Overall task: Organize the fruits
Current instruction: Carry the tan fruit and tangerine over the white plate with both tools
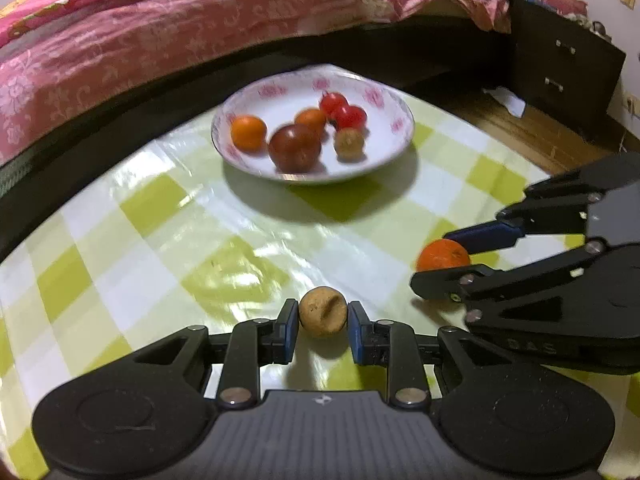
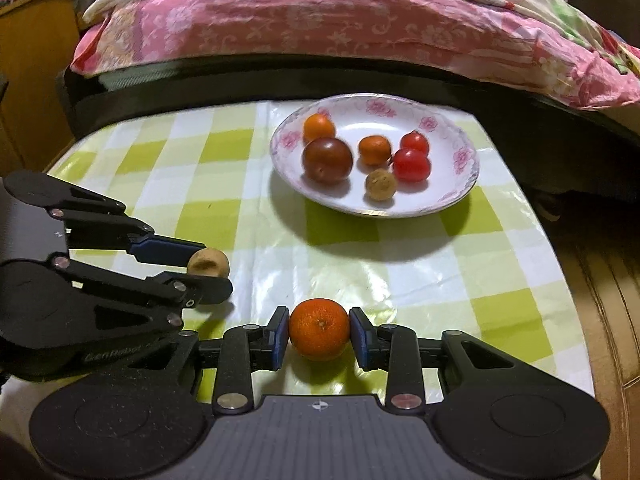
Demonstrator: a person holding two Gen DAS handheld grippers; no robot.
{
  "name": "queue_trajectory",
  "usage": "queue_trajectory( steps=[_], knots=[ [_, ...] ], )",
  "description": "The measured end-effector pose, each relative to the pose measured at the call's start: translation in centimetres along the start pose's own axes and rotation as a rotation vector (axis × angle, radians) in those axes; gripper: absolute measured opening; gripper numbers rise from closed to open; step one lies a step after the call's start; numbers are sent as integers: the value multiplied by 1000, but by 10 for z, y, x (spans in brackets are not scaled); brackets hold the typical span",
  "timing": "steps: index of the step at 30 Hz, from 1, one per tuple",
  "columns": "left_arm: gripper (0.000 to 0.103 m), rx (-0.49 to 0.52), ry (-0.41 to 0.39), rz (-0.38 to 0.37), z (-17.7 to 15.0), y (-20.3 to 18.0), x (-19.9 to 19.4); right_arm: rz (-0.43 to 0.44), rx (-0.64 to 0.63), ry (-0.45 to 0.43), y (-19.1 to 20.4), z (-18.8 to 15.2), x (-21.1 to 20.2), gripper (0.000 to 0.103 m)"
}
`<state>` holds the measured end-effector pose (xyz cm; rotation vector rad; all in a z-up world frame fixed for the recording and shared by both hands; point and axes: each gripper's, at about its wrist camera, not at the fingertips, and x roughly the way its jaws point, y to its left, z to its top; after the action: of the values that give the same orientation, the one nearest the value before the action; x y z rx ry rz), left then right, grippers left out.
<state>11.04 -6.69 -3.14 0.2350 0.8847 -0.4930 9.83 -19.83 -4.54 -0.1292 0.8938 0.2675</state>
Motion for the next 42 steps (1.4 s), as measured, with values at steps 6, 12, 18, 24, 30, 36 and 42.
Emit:
queue_trajectory(
  steps=[6, 12, 18, 24, 30, 36, 42],
  knots=[
    [34, 12, 6, 17, -5, -5, 1, -20, -33, 5, 7, -4, 5, 29],
    [34, 10, 1, 12, -6, -4, 1, -14, -29, 10, 6, -4, 6, 28],
    [34, -1, -4, 3, -3, -3, 1, 7, 1, 15, 3, -4, 5, 28],
    [34, -24, -39, 7, 11, 2, -4, 15, 36, -16, -2, 4, -2, 28],
    [34, -35, -87, 23, 36, 10, -3, 8, 51, -65, -9, 20, -6, 28],
    [34, -50, -144, 48, 69, 22, 5, -6, 78, -119, -24, 46, -2, 28],
    [34, -40, -170, 70, 99, 28, 23, -26, 114, -149, -45, 68, 11, 28]
  ],
)
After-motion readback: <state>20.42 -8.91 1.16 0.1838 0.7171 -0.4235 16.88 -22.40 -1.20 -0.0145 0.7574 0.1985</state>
